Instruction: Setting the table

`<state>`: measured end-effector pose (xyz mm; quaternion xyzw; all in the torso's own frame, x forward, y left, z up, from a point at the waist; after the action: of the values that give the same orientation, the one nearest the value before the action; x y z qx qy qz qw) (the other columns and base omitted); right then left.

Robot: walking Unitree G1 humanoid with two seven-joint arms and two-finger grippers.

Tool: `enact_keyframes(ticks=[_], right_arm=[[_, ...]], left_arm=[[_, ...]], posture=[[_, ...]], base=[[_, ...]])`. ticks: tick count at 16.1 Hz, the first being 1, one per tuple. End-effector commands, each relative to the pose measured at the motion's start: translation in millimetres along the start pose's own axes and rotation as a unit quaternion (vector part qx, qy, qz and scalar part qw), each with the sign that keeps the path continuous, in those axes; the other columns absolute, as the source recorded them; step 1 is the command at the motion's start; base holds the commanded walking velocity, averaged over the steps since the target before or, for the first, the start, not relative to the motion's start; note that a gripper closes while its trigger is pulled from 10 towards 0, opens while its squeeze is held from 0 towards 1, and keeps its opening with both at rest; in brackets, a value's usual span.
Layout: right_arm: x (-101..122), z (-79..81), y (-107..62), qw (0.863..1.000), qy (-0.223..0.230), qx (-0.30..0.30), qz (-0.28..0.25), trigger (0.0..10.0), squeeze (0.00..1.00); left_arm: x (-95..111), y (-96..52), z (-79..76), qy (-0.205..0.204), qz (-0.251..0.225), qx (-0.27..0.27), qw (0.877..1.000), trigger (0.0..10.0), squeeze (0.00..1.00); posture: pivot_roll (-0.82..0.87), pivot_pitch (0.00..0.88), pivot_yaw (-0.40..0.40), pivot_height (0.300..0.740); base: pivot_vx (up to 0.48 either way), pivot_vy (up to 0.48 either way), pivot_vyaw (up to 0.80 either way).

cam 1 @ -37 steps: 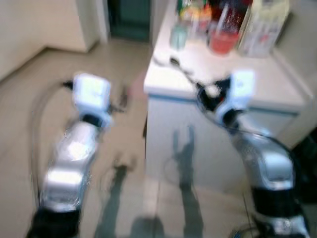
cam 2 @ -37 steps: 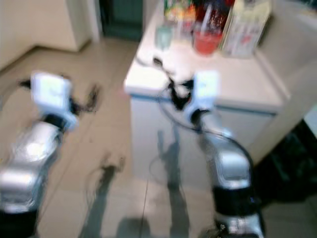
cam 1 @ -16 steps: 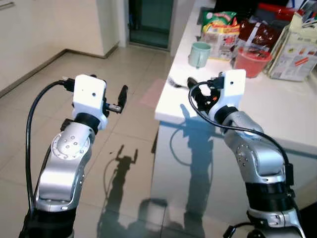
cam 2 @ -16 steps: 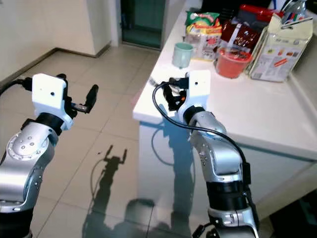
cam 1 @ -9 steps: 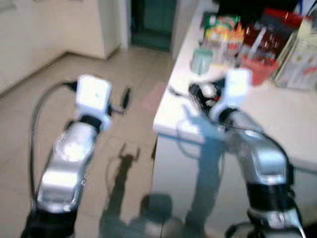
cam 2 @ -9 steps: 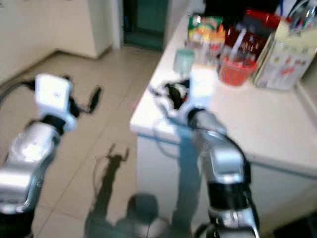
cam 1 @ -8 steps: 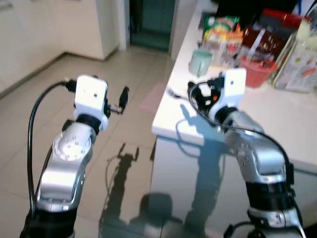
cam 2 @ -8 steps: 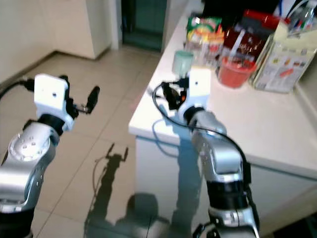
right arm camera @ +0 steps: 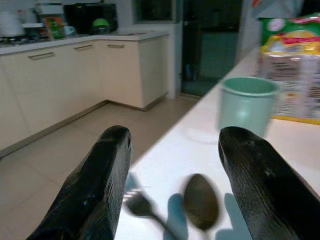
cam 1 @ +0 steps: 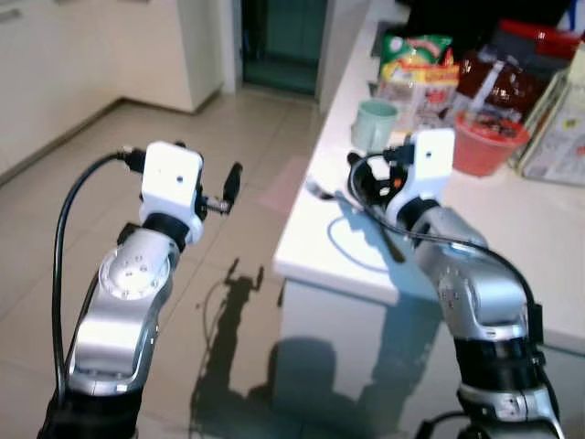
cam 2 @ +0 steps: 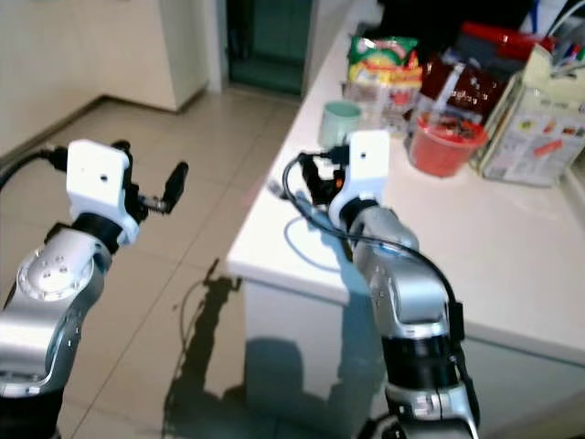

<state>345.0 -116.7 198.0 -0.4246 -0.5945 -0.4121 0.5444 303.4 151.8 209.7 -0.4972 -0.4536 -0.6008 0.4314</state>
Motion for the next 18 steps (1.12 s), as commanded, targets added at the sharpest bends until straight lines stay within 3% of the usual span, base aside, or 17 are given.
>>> enact_keyframes(ticks=[1, 7, 8, 10, 13, 15, 16, 18], right_arm=[[1.5, -13.0, -3.4, 1.0, -0.004, -0.021, -0.001, 10.0, 0.0], [6.0, -17.2, -0.4, 1.0, -0.007, 0.004, -0.009, 10.0, 0.0], [12.0, -23.9, 3.0, 0.999, 0.0, 0.027, -0.022, 10.0, 1.0], [18.9, -28.3, 5.3, 0.998, -0.003, 0.061, -0.035, 10.0, 1.0], [19.3, -35.2, 16.5, 0.985, -0.033, 0.17, -0.008, 10.0, 1.0], [5.4, -45.4, 24.4, 0.962, -0.09, 0.252, 0.044, 10.0, 1.0], [-2.0, -50.9, 24.5, 0.942, -0.143, 0.295, 0.079, 10.0, 1.0], [-3.9, -52.7, 21.9, 0.922, -0.165, 0.334, 0.1, 10.0, 1.0]], left_arm=[[1.0, 1.2, -8.7, -0.002, -0.002, -0.014, 1.0, 10.0, 0.0], [-6.5, -5.3, -14.0, 0.004, 0.025, -0.047, 0.999, 10.0, 0.0], [-5.7, -8.4, -16.7, 0.005, 0.022, -0.068, 0.997, 10.0, 0.0], [-3.1, -11.5, -19.0, 0.006, 0.017, -0.083, 0.996, 10.0, 0.0], [-3.0, -19.8, -27.9, 0.002, 0.027, -0.135, 0.99, 10.0, 0.0], [-4.3, -28.3, -38.5, 0.001, 0.036, -0.178, 0.983, 10.0, 0.0], [-3.8, -32.4, -45.0, -0.002, 0.039, -0.199, 0.979, 10.0, 0.0], [-3.1, -36.5, -49.6, -0.006, 0.041, -0.214, 0.976, 10.0, 0.0]], posture=[[0.09, 0.0, -0.058, 0.74], [0.09, 0.0, -0.063, 0.74], [0.09, 0.0, -0.066, 0.74], [0.1, 0.0, -0.073, 0.74], [0.1, 0.0, -0.071, 0.74], [0.11, 0.0, -0.08, 0.74], [0.12, 0.0, -0.096, 0.74], [0.13, 0.0, -0.104, 0.74]], base=[[0.337, 0.0, 0.0], [0.163, 0.0, 0.0], [0.0, 0.0, 0.0], [0.0, 0.0, 0.0], [0.0, 0.0, 0.0], [0.0, 0.0, 0.0], [0.0, 0.0, 0.0], [0.0, 0.0, 0.0]])
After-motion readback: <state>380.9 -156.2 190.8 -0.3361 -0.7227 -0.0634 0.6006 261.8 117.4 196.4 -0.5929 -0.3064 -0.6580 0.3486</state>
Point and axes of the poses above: a point about 5 cm out from each wrist's last joint towards the gripper, its own y axis pointing out of the wrist towards the gripper, its own x axis along the axis of the wrist's last joint, z = x × y, the point moved 2 cm from there along y, pointing out of the wrist towards the gripper, and after that the axes turned 9 degrees about -y, right-handed, at the moved point
